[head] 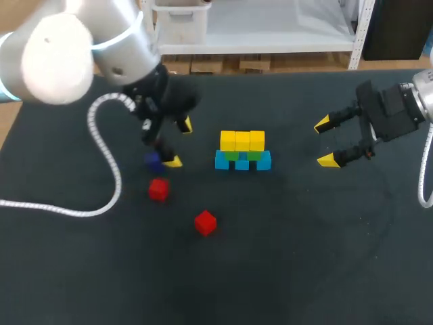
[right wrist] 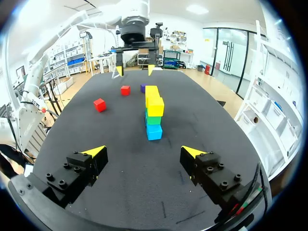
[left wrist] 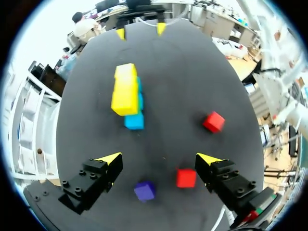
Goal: Place the blue cubes, place green cubes on the blue cubes, place the yellow cubes on the green cubes, then place the red cubes on the yellow cubes, and place purple cube on the red cubes.
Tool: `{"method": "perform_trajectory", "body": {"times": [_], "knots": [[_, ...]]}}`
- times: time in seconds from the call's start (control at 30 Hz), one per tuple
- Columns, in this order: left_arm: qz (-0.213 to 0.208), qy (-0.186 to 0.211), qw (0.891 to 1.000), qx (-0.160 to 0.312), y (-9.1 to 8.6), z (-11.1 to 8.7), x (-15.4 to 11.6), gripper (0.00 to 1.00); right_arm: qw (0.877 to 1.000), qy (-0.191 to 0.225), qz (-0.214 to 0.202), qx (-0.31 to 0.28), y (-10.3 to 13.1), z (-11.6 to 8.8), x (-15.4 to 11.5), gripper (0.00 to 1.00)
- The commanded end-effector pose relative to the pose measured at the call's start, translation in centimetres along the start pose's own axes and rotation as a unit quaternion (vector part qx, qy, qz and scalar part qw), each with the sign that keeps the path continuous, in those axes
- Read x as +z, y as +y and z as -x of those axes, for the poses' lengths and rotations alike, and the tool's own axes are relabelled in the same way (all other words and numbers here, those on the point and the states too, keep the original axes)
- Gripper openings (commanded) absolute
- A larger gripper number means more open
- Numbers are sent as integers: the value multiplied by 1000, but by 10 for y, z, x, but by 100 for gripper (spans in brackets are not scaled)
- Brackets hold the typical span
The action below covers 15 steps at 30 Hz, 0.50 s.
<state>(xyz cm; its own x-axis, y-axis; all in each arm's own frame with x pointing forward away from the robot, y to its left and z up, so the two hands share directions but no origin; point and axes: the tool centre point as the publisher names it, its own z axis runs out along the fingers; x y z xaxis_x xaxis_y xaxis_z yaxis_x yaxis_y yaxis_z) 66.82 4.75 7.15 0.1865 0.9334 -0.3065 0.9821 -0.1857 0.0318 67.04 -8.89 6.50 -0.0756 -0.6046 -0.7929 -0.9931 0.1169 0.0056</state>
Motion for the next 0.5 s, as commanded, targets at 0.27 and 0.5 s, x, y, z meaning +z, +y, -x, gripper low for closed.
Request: {"method": "perform_trajectory", "body": {"times": [0.27,0.5], "knots": [[23,-14,999,45,-55,-40,6,100,1000,-1,0,-1,-1,0,1,100],[21,-1,998,56,-62,-50,21,100,1000,-1,0,-1,-1,0,1,100]]}}
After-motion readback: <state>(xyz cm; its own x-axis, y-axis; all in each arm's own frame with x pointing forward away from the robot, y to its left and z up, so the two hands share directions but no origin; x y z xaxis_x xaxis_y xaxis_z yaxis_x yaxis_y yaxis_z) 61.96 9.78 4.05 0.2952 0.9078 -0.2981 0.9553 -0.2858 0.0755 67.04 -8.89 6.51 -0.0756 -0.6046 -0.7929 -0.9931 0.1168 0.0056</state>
